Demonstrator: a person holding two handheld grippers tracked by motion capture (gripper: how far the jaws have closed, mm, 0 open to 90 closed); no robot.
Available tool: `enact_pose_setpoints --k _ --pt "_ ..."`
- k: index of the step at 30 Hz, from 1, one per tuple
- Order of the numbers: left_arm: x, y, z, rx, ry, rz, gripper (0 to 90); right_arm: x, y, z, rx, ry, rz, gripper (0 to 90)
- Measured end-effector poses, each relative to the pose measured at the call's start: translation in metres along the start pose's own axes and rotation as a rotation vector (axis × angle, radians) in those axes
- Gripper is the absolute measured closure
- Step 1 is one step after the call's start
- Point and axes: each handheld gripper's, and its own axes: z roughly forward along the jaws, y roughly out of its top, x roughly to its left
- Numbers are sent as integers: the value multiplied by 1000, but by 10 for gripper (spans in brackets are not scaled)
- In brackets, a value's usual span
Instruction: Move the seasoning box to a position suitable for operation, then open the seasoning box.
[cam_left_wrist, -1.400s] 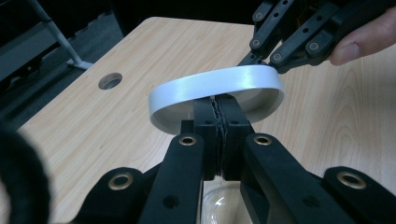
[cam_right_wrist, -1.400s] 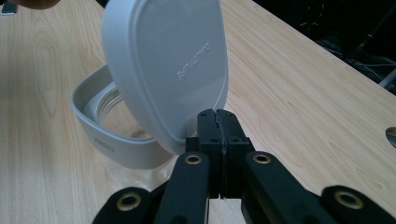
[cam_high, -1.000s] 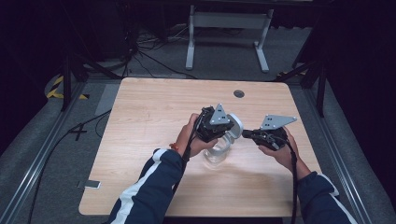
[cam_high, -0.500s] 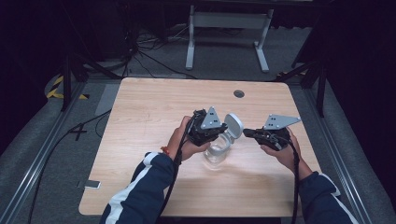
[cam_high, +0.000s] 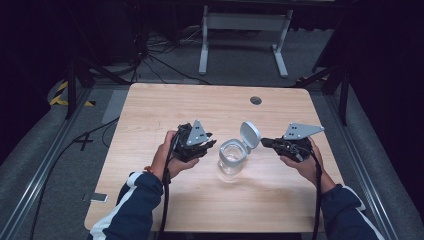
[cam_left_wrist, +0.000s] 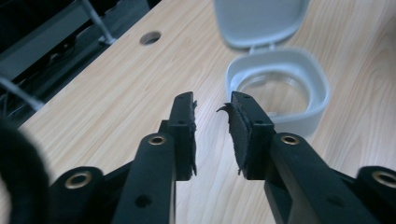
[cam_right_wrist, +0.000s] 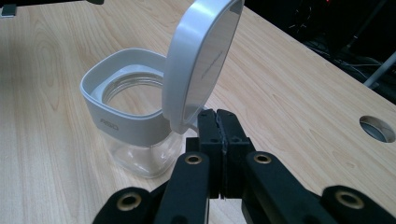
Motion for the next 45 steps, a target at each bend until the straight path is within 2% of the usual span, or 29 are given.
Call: enact_pose_setpoints --k 5,10,14,15,18,19,20,23,25,26,30,37,42,45 --pt "3 -21 -13 57 48 5 649 2 -1 -3 5 -3 0 900" --pt "5 -47 -23 107 65 -34 568 4 -3 -11 9 -7 -9 900" --pt "6 -71 -29 171 93 -47 470 6 -5 -18 12 -7 -14 900" --pt "7 -78 -31 186 92 -54 434 7 -6 -22 17 -7 -16 900" --pt "7 -96 -34 219 80 -63 417 8 -9 -26 23 -13 -20 900" --pt "9 -109 -36 223 60 -98 403 9 -12 -29 32 -20 -28 900" --pt "10 -115 -37 232 53 -110 398 9 -13 -31 42 -27 -31 900" --pt "11 -131 -37 259 35 -133 372 9 -20 -34 58 -40 -34 900" --pt "10 -136 -36 274 36 -134 366 9 -22 -36 64 -42 -33 900" --pt "9 -140 -36 287 45 -135 335 9 -25 -37 71 -48 -30 899" --pt "8 -153 -39 264 30 -180 289 9 -34 -45 79 -57 -32 895" --pt "5 -165 -39 267 24 -186 260 10 -51 -55 104 -80 -25 852" --pt "4 -171 -41 260 9 -211 243 8 -68 -65 100 -105 3 766" --pt "5 -177 -42 230 2 -245 237 6 -86 -74 109 -112 29 704"
